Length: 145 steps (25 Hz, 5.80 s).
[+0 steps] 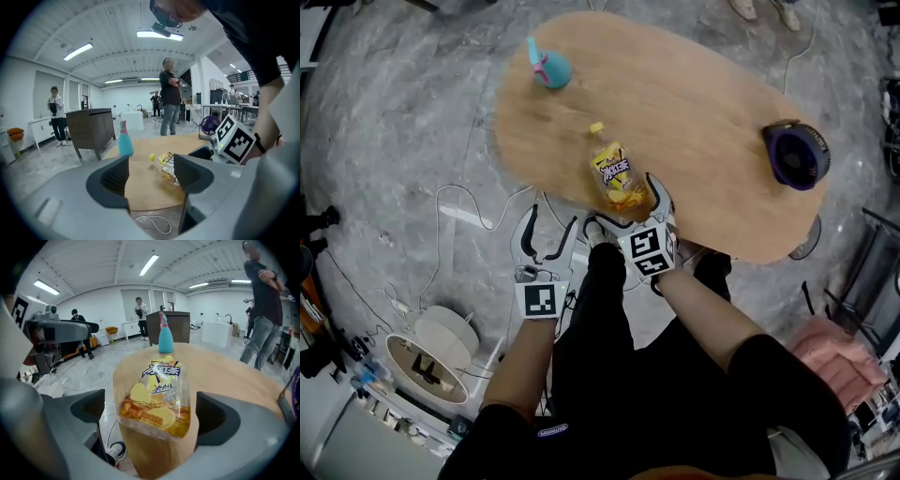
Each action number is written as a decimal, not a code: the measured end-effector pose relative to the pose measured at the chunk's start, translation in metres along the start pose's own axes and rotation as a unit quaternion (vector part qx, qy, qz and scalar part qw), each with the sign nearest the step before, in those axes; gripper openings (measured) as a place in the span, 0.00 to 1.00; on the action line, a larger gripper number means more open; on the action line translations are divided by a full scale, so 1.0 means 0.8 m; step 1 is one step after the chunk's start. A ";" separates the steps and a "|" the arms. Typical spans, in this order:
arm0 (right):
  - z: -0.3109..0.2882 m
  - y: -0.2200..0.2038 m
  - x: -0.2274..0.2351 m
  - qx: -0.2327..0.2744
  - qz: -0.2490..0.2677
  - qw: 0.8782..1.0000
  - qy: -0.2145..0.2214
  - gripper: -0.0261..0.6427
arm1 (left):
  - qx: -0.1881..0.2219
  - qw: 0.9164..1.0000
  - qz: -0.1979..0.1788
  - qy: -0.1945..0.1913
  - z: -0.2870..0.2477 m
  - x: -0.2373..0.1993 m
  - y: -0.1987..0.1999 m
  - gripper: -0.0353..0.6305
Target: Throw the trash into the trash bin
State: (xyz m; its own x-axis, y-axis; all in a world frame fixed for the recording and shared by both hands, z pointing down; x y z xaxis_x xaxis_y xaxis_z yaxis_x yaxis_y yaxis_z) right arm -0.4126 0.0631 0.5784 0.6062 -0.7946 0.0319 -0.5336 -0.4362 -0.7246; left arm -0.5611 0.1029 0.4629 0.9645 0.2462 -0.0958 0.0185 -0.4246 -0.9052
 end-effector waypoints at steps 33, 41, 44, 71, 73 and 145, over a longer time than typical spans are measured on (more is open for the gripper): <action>0.127 0.012 0.093 0.086 -0.034 0.992 -0.080 0.92 | -0.013 0.997 -0.031 -0.068 -0.060 0.073 0.031 0.67; 0.264 -0.062 0.192 0.101 -0.086 0.979 -0.154 0.92 | -0.010 0.987 -0.075 -0.142 -0.128 0.219 0.070 0.67; 0.307 -0.093 0.215 0.102 -0.104 0.974 -0.175 0.92 | -0.013 0.982 -0.086 -0.170 -0.146 0.273 0.074 0.67; 0.583 -0.573 0.357 -0.025 -0.365 0.845 -0.390 0.92 | -0.097 0.884 -0.188 -0.417 -0.243 0.731 0.013 0.67; 0.571 -0.615 0.357 -0.046 -0.396 0.835 -0.380 0.92 | -0.104 0.883 -0.189 -0.417 -0.246 0.740 0.013 0.67; 0.692 0.265 0.258 0.327 -0.059 0.917 -0.220 0.38 | 0.184 0.953 -0.111 -0.215 0.015 0.349 0.535 0.43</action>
State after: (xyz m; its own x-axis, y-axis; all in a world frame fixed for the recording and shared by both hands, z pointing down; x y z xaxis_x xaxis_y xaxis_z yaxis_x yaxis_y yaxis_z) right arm -0.0745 0.0405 0.0500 0.8933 -0.4477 -0.0400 -0.0688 -0.0482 -0.9965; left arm -0.2872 0.0001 0.0442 0.7494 0.6616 0.0255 0.0396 -0.0063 -0.9992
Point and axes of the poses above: the fingertips, and each gripper's own axes: z backward along the fingers, x to its right, y out of its top, the point moved 5 cm from there along z, backward along the fingers, and after that the axes turned 8 degrees about z, right-handed, at the moved point
